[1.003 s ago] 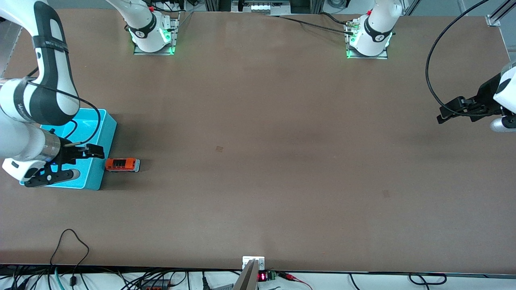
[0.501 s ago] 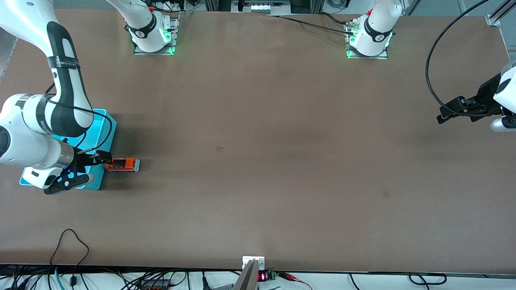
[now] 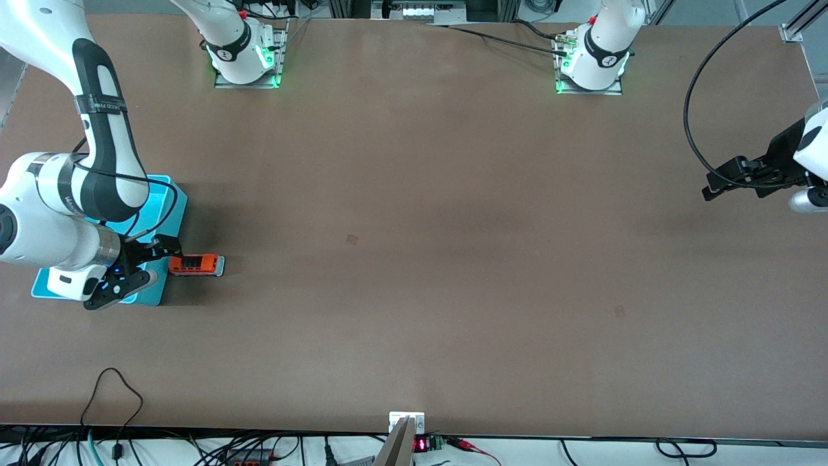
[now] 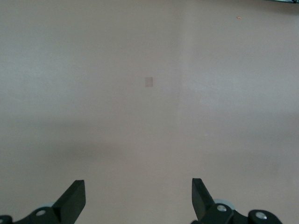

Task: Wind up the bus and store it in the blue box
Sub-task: 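Close the right gripper on the bus and lift it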

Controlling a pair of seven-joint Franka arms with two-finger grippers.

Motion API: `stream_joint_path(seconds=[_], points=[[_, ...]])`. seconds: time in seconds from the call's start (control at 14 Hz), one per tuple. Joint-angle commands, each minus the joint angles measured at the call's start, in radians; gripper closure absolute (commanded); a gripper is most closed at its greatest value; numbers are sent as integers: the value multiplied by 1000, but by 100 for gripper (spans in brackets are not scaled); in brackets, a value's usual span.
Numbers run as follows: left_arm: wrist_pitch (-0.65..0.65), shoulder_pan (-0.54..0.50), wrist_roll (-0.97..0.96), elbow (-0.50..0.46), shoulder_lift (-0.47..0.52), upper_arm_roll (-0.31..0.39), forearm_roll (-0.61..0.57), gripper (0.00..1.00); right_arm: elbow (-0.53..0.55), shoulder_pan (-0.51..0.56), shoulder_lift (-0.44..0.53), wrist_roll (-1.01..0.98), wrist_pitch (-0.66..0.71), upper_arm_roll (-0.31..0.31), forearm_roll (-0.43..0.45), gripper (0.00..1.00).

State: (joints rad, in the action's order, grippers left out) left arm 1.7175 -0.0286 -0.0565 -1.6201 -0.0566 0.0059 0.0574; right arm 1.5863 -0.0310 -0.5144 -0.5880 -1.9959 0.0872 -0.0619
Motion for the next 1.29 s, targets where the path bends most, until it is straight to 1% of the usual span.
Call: stream_joint_path(seconds=[0.0, 0.07, 0.14, 0.36, 0.43, 0.64, 0.79, 0.86, 1.07, 1.22], points=[[5, -2, -8, 0, 6, -1, -2, 0, 56, 2, 28, -73, -33, -4, -19, 0], [5, -2, -8, 0, 6, -1, -2, 0, 75, 9, 28, -120, -55, -6, -18, 0], [5, -2, -8, 0, 6, -3, -2, 0, 93, 22, 28, -195, -91, -23, -18, 0], [19, -2, -8, -3, 6, -3, -1, 0, 174, 118, 28, -341, -165, -119, -16, 0], [20, -2, -8, -1, 4, -3, -1, 0, 199, 131, 33, -370, -187, -136, -15, 0], [46, -2, -8, -3, 4, -3, -2, 0, 273, 131, 40, -423, -286, -144, -6, 0], [60, -2, -8, -3, 1, -4, -2, 0, 308, 129, 39, -508, -354, -149, -1, 0], [60, -2, -8, -3, 1, -6, -2, 0, 319, 125, 34, -560, -388, -149, 23, 0], [57, -2, -6, -17, 3, -4, -2, 0, 369, 131, 28, -618, -492, -170, 128, 0], [48, -2, -6, -24, 9, -9, -5, 0, 405, 131, 27, -647, -547, -170, 155, 0]])
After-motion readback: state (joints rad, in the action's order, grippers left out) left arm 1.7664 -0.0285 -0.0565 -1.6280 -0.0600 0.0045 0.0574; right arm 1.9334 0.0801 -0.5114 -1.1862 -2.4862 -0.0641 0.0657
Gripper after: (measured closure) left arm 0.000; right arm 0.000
